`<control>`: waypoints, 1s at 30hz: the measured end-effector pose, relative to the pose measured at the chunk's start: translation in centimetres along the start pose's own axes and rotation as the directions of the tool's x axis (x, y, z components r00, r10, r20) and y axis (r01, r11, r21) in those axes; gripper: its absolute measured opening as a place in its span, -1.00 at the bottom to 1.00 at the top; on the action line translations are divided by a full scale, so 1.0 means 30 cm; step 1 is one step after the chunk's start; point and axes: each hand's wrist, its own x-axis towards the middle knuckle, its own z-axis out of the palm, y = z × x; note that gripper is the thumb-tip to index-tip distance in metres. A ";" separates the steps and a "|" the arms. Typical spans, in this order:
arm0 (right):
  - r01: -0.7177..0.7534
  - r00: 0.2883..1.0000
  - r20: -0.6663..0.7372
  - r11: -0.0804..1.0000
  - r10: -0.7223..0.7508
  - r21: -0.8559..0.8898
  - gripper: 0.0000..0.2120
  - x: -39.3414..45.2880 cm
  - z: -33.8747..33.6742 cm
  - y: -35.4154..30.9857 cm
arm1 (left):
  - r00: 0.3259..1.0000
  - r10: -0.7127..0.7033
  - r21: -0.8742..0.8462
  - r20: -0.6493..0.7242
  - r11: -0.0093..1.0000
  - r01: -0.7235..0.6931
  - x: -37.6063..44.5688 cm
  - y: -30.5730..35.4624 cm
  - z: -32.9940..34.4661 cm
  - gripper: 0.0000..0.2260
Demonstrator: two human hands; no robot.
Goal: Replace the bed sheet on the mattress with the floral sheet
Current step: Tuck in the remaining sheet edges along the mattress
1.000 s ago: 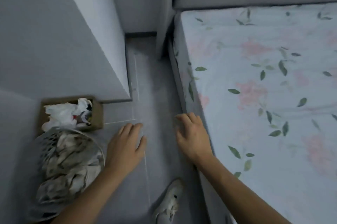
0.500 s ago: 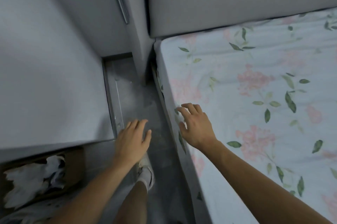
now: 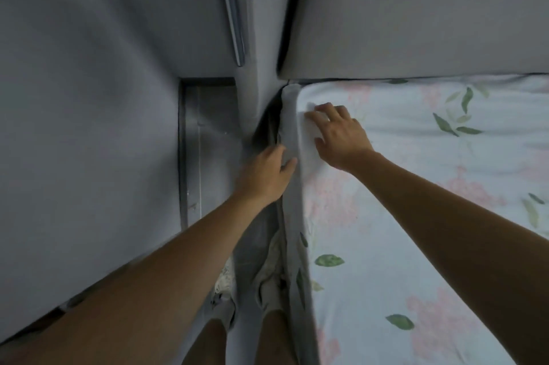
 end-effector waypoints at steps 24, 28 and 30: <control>0.875 0.484 0.472 0.409 -0.737 -0.258 -0.57 0.298 -0.079 0.003 | 0.802 -0.542 -0.644 0.252 0.524 0.557 0.182 -0.203 0.466 -0.41; 0.927 0.374 0.500 0.316 -0.781 -0.200 -0.46 0.186 -0.040 -0.006 | 0.815 -0.497 -0.558 0.298 0.602 0.571 0.127 -0.216 0.553 -0.41; 0.932 0.362 0.445 0.321 -0.819 -0.168 -0.44 0.163 -0.017 -0.016 | 0.817 -0.494 -0.581 0.299 0.585 0.566 0.121 -0.209 0.556 -0.53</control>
